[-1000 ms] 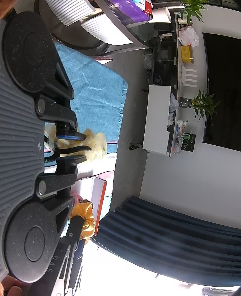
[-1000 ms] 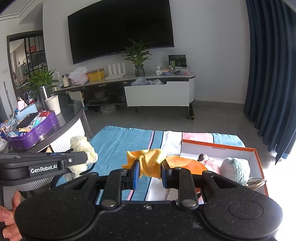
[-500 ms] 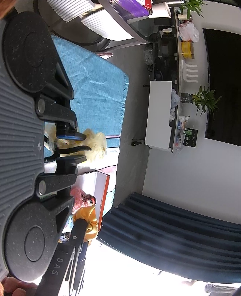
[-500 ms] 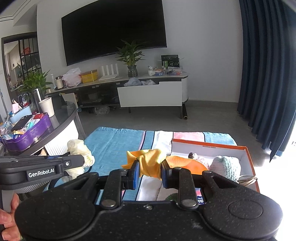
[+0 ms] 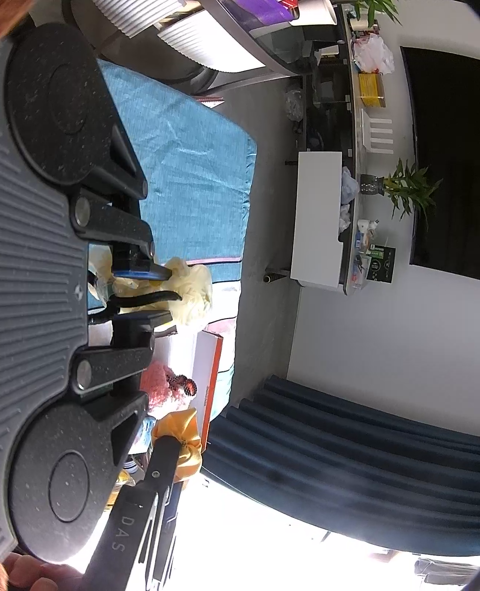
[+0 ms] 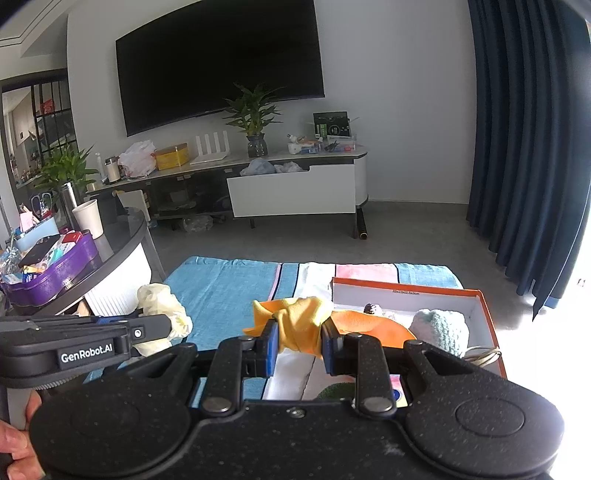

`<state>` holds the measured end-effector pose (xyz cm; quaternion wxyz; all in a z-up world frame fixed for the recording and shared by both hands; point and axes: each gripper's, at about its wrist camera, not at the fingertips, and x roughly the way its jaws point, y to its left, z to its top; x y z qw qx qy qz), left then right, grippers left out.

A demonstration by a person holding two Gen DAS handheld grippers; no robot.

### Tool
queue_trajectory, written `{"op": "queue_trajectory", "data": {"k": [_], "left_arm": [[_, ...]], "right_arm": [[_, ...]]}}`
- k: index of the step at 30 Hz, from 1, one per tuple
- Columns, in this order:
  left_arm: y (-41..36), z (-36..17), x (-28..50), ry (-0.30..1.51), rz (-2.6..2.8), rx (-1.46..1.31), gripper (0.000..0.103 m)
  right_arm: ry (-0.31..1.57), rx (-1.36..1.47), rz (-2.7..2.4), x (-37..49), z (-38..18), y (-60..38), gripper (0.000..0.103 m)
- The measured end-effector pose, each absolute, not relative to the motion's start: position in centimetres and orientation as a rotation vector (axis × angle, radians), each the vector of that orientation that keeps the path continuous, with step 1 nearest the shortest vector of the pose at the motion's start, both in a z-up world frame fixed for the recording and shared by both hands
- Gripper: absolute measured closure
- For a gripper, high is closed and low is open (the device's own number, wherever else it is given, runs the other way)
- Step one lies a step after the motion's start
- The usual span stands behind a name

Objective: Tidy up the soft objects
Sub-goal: 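Carry the pale glove and orange glove together over the white box, then lower both held gloves down into the box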

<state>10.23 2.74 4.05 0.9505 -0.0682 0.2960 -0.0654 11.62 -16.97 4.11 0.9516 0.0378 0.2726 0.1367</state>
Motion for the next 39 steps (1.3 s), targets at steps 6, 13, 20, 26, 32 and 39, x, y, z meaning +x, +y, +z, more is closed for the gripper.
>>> {"op": "queue_trajectory", "data": {"k": [6,13,20,26,32,39], "left_arm": [[2.3,4.1,10.2,0.603,-0.146,-0.134,0.084],[1.7,3.9,10.4,0.607,-0.158,-0.128,0.084],[1.3,3.8,10.6,0.613,-0.170,-0.123,0.084],[0.8,3.8,10.6,0.613,-0.182,-0.117,0.084],[0.1,3.7,10.8,0.615,-0.197,-0.107,0.084],[-0.7,3.6,10.9,0.614,-0.208,-0.096,0.084]], "right_arm": [[0.552,0.088,0.266,11.4,4.2,-18.0,0.073],[0.551,0.096,0.253,11.2,4.3,-18.6,0.073],[0.551,0.102,0.243,11.1,4.2,-19.1,0.073],[0.545,0.106,0.235,10.9,4.3,-19.6,0.073],[0.542,0.110,0.220,10.6,4.4,-20.0,0.073],[0.539,0.119,0.203,10.5,4.4,-20.9,0.073]]}}
